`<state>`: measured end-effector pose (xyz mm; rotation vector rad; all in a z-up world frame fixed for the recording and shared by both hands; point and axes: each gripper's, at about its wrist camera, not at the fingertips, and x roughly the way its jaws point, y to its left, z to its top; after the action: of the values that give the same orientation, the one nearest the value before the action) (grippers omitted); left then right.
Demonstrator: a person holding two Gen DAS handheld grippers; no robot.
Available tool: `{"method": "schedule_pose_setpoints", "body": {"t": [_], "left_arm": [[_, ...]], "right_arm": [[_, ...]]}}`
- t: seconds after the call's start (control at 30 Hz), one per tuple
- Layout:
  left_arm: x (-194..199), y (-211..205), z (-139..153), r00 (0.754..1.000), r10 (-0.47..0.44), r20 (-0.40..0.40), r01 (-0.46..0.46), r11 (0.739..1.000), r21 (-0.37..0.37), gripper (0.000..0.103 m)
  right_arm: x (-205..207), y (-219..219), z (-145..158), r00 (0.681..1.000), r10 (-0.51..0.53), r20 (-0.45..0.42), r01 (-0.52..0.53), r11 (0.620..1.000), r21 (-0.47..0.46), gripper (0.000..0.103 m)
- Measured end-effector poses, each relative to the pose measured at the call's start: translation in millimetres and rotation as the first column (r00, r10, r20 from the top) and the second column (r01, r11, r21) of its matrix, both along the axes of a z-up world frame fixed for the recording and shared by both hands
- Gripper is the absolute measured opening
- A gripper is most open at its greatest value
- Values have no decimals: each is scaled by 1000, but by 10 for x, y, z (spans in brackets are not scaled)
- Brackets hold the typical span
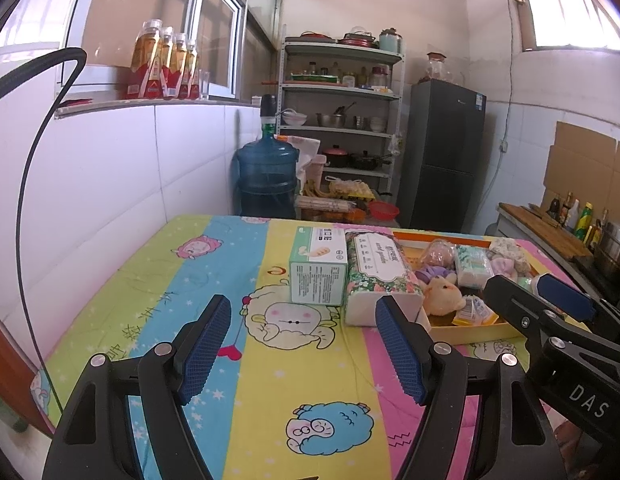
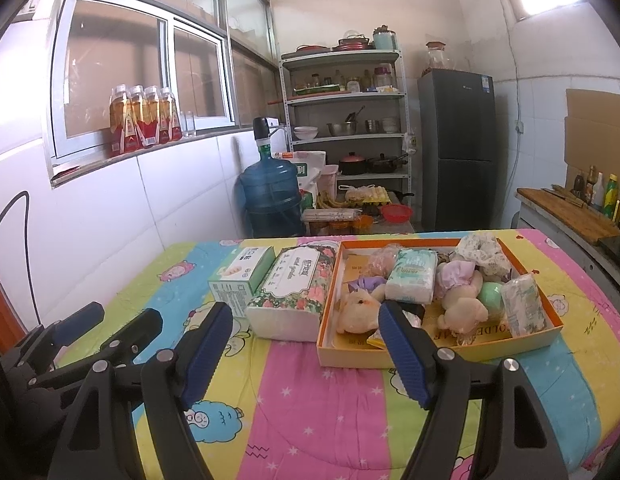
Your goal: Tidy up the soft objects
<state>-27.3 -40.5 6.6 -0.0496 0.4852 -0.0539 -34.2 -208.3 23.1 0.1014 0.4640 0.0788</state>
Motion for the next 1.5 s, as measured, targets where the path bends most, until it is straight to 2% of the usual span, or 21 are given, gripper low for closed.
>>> {"method": "schedule_pose_setpoints", "body": {"t": [1.5], "left_arm": [[14,-63,-48,1000,-12,-14,13,1000,20,76]], "right_arm": [[-19,-42,-54,1000,-25,1,25,1000,14,75]]}}
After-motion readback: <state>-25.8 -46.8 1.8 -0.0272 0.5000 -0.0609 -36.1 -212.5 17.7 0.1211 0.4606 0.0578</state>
